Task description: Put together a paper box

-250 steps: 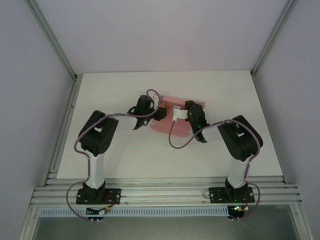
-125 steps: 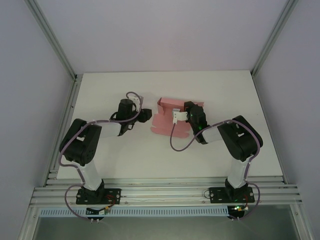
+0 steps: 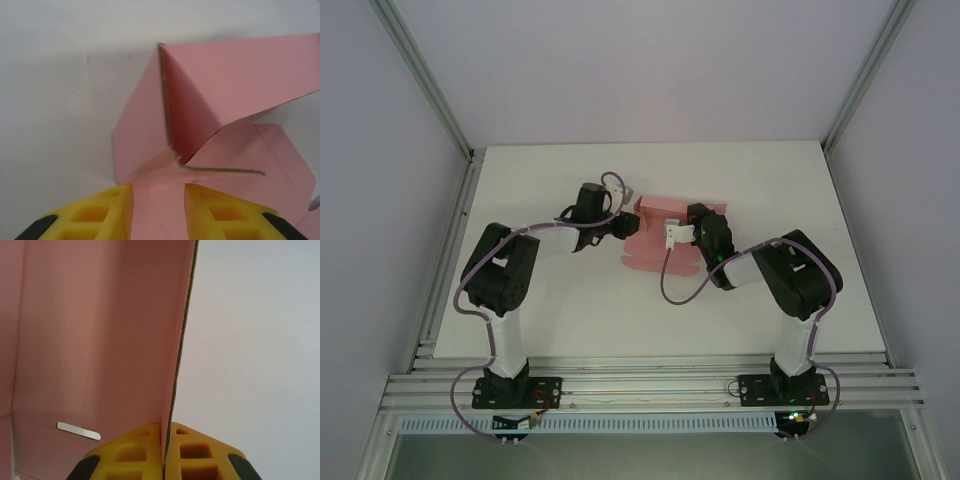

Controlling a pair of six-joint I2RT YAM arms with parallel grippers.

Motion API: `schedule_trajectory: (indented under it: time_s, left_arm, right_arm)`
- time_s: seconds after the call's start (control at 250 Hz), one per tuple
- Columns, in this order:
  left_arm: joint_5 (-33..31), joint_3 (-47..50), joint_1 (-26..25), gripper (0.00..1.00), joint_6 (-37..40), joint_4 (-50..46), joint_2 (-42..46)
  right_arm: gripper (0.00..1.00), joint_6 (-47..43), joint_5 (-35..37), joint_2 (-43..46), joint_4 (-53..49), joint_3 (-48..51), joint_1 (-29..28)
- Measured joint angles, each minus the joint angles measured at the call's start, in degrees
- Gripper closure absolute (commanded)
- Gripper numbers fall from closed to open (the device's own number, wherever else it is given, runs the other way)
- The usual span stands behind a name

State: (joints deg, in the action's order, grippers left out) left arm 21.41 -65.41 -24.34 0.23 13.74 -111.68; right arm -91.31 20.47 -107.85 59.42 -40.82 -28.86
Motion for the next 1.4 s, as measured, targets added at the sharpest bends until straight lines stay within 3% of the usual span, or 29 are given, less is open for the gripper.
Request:
schedule_trajectory:
  time_s: [0.256, 0.395, 0.543, 0.687, 0.807, 0.883, 0.978, 1.09, 1.146, 1.402]
  left_arm:
    - [-5.5, -3.5, -2.6, 0.73, 3.6, -2.8, -2.0]
    - [-11.6, -3.5, -4.6, 0.71, 5.7, -1.5, -2.4]
    - [-14.0, -3.5, -5.3, 0.70, 5.6, 1.8, -3.6]
    - [-14.7, -3.5, -5.3, 0.65, 3.5, 6.1, -5.4]
    - [-16.8, -4.5, -5.3, 0.54, -0.2, 7.7, -7.0]
    - [-16.7, -6.4, -5.3, 0.61, -2.2, 7.6, -8.6]
    - [-15.4, -7.9, -5.3, 0.63, -4.0, 8.5, -9.9]
    - [-13.9, -5.8, -5.0, 0.72, -6.0, 12.5, -10.0]
    - [-12.9, -4.0, -4.7, 0.73, -6.6, 15.6, -9.9]
    - [-3.2, 11.1, -2.0, 0.47, -10.0, 22.4, -0.3]
  right_arm:
    - [1.00, 0.0, 0.6, 0.0, 0.0, 0.0, 0.0]
    - [1.00, 0.4, 1.4, 0.0, -0.1, 0.0, 0.0]
    - [1.00, 0.6, 2.2, -0.1, -0.1, -0.1, 0.2]
    - [1.00, 1.0, 2.9, -0.1, -0.5, -0.3, 0.4]
    - [1.00, 1.7, 2.9, -0.1, -1.0, -0.5, 0.4]
    - [1.00, 2.4, 2.9, 0.2, -2.1, -0.8, 0.4]
    - [1.00, 3.2, 2.8, 0.8, -4.0, -1.1, 0.4]
    - [1.00, 3.6, 2.8, 0.9, -4.5, -1.2, 0.4]
    - [1.00, 4.0, 2.8, 0.9, -4.7, -1.4, 0.4]
    - [1.00, 7.4, 0.0, 4.5, -11.9, -2.0, 0.8]
